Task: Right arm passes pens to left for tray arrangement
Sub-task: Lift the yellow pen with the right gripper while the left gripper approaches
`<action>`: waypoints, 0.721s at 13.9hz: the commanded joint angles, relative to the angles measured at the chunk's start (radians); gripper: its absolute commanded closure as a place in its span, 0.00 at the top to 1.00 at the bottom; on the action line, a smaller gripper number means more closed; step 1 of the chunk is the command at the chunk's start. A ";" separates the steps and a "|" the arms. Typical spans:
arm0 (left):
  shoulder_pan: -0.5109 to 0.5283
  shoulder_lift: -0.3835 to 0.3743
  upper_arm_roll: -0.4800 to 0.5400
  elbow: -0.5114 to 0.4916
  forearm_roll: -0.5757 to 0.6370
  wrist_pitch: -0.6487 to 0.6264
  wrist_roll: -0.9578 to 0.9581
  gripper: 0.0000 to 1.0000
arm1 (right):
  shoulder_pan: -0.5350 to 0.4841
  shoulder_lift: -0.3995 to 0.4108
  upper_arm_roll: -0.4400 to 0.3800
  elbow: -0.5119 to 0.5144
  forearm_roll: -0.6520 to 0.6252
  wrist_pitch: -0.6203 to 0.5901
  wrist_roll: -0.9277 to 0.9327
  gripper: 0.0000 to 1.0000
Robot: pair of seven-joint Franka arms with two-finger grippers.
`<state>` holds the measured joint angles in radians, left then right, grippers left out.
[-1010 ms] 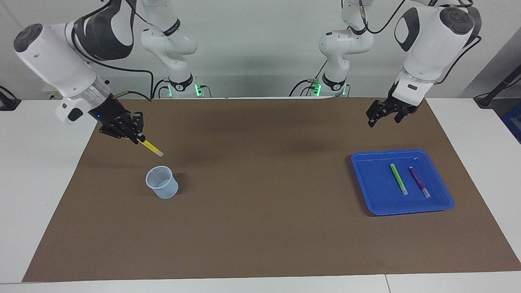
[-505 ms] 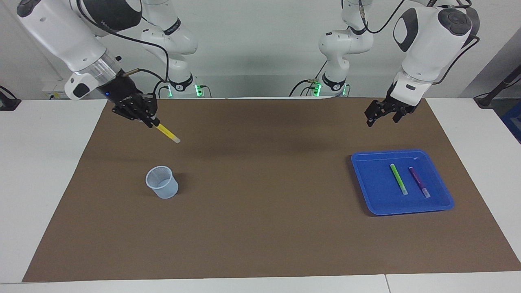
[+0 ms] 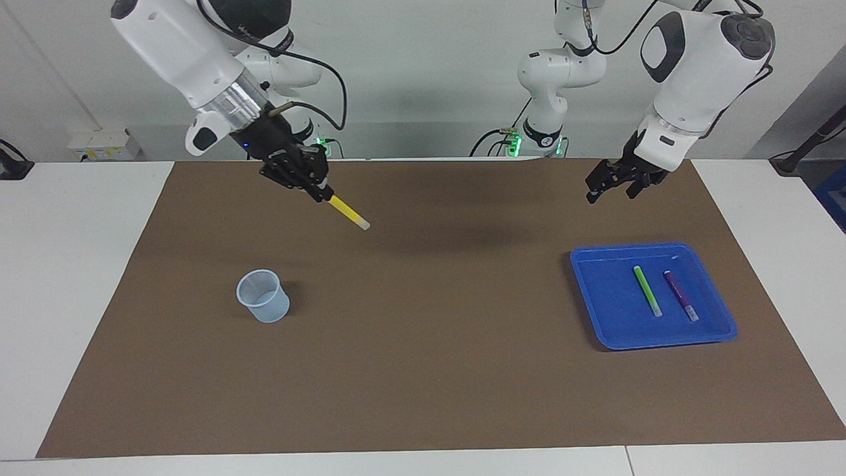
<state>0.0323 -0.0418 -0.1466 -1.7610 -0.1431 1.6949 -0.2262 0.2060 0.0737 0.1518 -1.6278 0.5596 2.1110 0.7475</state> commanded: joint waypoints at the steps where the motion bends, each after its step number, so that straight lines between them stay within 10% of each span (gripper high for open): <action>1: -0.011 -0.029 0.004 -0.037 -0.067 0.049 -0.019 1.00 | 0.051 0.028 -0.003 -0.021 0.127 0.117 0.140 0.00; 10: -0.048 -0.032 0.002 -0.061 -0.309 0.117 -0.363 0.99 | 0.223 0.115 -0.003 -0.041 0.171 0.446 0.342 0.00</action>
<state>-0.0012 -0.0425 -0.1562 -1.7814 -0.3923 1.7738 -0.4592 0.4122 0.1794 0.1515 -1.6636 0.7015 2.5189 1.0740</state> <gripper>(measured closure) 0.000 0.811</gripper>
